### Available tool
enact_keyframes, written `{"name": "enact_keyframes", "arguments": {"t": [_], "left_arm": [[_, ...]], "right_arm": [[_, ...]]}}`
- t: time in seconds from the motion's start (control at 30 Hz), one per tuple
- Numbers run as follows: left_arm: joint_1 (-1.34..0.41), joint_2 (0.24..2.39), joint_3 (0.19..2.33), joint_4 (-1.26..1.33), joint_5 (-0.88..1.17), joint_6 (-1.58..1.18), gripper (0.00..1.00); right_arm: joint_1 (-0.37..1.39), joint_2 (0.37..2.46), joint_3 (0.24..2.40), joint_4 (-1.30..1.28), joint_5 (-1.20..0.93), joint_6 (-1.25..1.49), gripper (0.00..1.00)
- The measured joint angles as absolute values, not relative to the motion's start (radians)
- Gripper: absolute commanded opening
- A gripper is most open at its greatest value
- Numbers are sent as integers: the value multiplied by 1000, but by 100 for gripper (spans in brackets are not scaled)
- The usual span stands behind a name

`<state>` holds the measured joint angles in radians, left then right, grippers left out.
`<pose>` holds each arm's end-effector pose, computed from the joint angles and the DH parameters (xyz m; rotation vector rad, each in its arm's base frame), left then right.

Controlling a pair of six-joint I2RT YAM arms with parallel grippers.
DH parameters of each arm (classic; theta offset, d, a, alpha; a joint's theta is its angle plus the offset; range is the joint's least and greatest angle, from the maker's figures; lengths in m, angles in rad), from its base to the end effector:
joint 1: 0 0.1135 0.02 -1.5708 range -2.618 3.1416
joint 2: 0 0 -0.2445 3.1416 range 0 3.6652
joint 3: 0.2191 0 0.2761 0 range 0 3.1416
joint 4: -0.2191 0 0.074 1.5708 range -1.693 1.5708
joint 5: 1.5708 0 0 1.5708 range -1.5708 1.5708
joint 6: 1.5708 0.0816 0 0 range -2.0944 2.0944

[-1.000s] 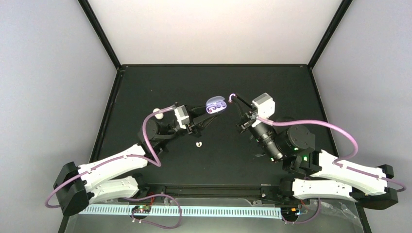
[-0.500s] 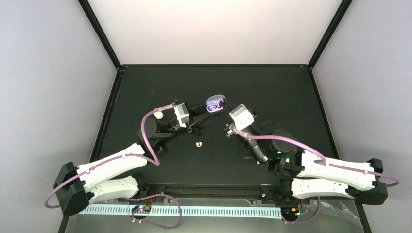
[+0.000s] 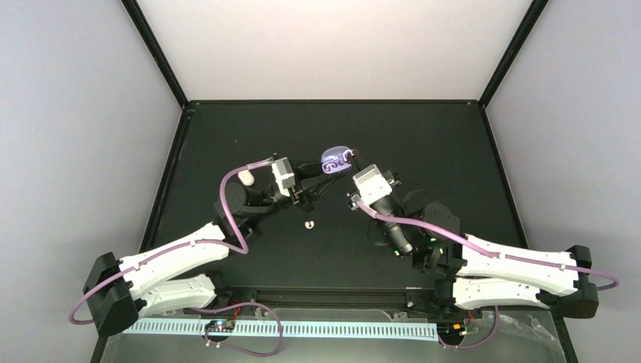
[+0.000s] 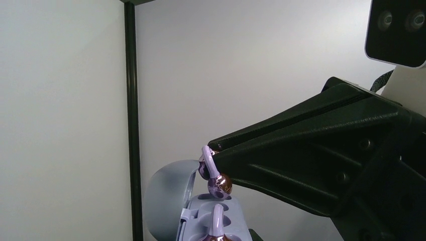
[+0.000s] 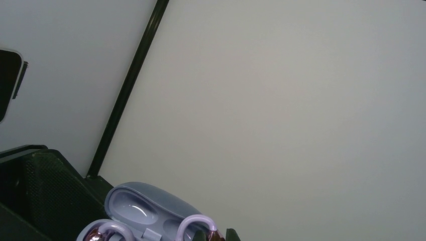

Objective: Insert the wireless bluetooth earbuds into the charging case
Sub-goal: Place the earbud in the charging case.

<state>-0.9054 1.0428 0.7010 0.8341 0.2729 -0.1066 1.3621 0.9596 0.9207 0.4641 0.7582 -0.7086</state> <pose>0.1712 -0.2538 0.3630 0.6777 0.9393 -1.0500 0.1114 0.2552 0.4182 -0.5876 1.1232 0.1298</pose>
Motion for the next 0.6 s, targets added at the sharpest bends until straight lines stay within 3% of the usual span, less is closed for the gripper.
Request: {"name": "enact_keyframes", "arguments": {"t": [0.6], "left_arm": [[-905,1049,729,789,267,-147,1]], "right_arm": [[1362,994,911,509,768,-787,1]]}}
